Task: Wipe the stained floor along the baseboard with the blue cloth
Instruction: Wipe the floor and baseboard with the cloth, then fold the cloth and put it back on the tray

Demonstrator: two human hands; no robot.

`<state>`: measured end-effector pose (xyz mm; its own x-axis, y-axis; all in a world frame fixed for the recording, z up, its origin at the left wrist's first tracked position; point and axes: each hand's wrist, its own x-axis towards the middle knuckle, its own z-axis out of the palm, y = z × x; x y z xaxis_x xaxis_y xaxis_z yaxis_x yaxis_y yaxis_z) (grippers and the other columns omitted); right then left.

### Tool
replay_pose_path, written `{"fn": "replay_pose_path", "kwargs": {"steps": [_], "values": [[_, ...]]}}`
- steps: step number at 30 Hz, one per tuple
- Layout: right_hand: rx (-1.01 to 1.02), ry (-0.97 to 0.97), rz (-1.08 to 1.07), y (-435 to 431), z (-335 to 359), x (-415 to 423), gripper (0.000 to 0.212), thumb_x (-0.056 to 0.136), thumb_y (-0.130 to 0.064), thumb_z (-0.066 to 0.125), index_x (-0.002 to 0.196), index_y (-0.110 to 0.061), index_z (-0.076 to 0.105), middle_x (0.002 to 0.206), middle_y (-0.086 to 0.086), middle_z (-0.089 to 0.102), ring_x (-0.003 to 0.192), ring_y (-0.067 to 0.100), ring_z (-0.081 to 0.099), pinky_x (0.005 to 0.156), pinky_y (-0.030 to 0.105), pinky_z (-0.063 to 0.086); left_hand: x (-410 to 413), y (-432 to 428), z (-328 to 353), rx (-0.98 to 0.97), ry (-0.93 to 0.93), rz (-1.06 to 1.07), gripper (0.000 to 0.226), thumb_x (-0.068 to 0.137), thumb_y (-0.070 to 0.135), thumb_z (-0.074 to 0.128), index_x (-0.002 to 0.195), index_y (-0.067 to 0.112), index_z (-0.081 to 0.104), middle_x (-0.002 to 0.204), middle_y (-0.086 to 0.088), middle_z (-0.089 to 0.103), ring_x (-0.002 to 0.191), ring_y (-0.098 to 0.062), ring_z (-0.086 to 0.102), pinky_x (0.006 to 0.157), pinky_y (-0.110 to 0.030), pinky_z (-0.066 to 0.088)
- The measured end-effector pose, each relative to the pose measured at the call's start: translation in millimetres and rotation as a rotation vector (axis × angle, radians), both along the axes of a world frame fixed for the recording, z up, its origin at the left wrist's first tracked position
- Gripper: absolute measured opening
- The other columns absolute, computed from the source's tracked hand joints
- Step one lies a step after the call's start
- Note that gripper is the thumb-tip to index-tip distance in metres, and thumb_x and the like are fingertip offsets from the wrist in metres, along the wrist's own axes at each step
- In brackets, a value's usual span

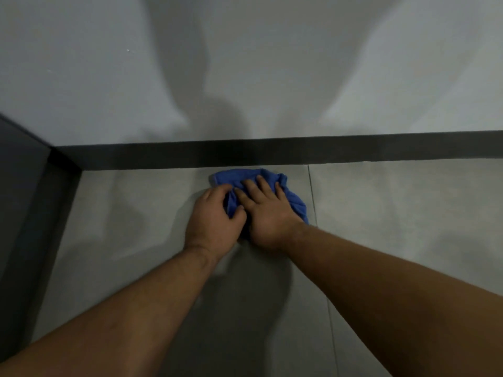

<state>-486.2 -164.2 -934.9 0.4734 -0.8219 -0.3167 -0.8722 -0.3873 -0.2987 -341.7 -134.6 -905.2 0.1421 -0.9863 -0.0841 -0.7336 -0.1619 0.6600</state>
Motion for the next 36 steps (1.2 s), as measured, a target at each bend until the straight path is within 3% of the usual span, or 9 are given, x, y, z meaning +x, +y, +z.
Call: {"fn": "replay_pose_path", "kwargs": {"steps": [5,8,10,16,19,23,25,30,36], "values": [[0.024,-0.305,-0.065,-8.3,22.8,-19.0,0.067,0.091,-0.019,0.060,0.155,-0.021,0.038,0.163,0.004,0.034,0.152,0.027,0.024,0.123,0.042,0.011,-4.6,-18.5,4.4,0.108,0.111,0.278,0.058,0.081,0.033,0.078,0.131,0.019,0.052,0.121,-0.004,0.060,0.105,-0.023,0.063,0.078,-0.031,0.049],[-0.243,-0.418,-0.437,-12.4,32.9,-42.9,0.045,0.093,-0.015,0.060,0.138,-0.013,0.060,0.142,0.011,0.058,0.129,0.030,0.053,0.109,0.032,0.037,-4.7,-32.9,5.9,0.226,0.094,0.292,0.056,0.081,0.032,0.079,0.126,0.011,0.053,0.122,-0.012,0.063,0.107,-0.031,0.064,0.083,-0.036,0.053],[-0.179,-0.309,-0.678,-15.7,38.4,-54.2,0.040,0.097,-0.022,0.057,0.136,-0.011,0.059,0.134,0.014,0.060,0.120,0.033,0.058,0.101,0.035,0.046,-7.6,-38.1,8.9,0.295,0.130,0.283,0.046,0.084,0.030,0.076,0.121,0.011,0.057,0.120,-0.011,0.066,0.103,-0.028,0.064,0.078,-0.031,0.047],[0.244,0.069,-0.545,-14.2,49.0,-52.4,0.039,0.099,-0.026,0.059,0.133,-0.007,0.056,0.128,0.015,0.062,0.116,0.033,0.062,0.100,0.042,0.052,-24.0,-51.2,20.5,0.556,-0.037,0.153,0.033,0.101,0.024,0.052,0.127,0.004,0.060,0.126,-0.017,0.065,0.115,-0.033,0.062,0.097,-0.038,0.051],[0.291,-0.283,-0.823,-14.4,47.0,-57.9,0.030,0.095,-0.018,0.060,0.123,-0.006,0.062,0.118,0.017,0.066,0.110,0.036,0.063,0.095,0.044,0.053,-24.4,-48.3,21.1,0.480,0.248,0.195,0.020,0.094,0.014,0.059,0.112,0.009,0.066,0.110,-0.016,0.071,0.100,-0.032,0.067,0.091,-0.045,0.057],[0.348,-0.686,-1.010,-11.2,69.2,-60.4,0.023,0.095,-0.016,0.059,0.117,-0.010,0.057,0.113,0.019,0.063,0.103,0.036,0.061,0.087,0.047,0.053,-12.1,-34.5,48.9,0.328,0.627,0.240,0.015,0.092,0.004,0.060,0.094,0.019,0.063,0.085,-0.004,0.070,0.070,-0.018,0.070,0.055,-0.028,0.057],[0.385,-0.869,-1.043,-11.7,100.3,-59.7,0.023,0.094,-0.012,0.060,0.116,-0.011,0.053,0.109,0.023,0.064,0.093,0.040,0.067,0.079,0.053,0.057,-5.1,-29.2,78.8,0.253,0.630,0.249,0.015,0.092,0.002,0.062,0.097,0.016,0.058,0.087,-0.009,0.068,0.069,-0.021,0.067,0.051,-0.029,0.054],[0.343,-1.002,-0.897,10.1,215.0,-56.4,0.045,0.090,-0.008,0.065,0.126,-0.025,0.046,0.109,0.020,0.066,0.100,0.037,0.068,0.085,0.055,0.060,12.2,3.5,190.8,0.119,0.660,0.303,0.035,0.086,-0.004,0.070,0.117,0.003,0.055,0.117,-0.021,0.067,0.102,-0.032,0.066,0.084,-0.041,0.056],[0.352,-0.999,-0.698,44.0,434.2,-50.3,0.066,0.093,0.004,0.054,0.142,-0.038,0.042,0.098,0.033,0.065,0.097,0.044,0.068,0.090,0.054,0.058,31.0,52.0,410.0,0.052,0.550,0.357,0.050,0.083,-0.001,0.073,0.125,0.009,0.048,0.104,-0.008,0.068,0.095,-0.023,0.068,0.081,-0.034,0.059]]}}
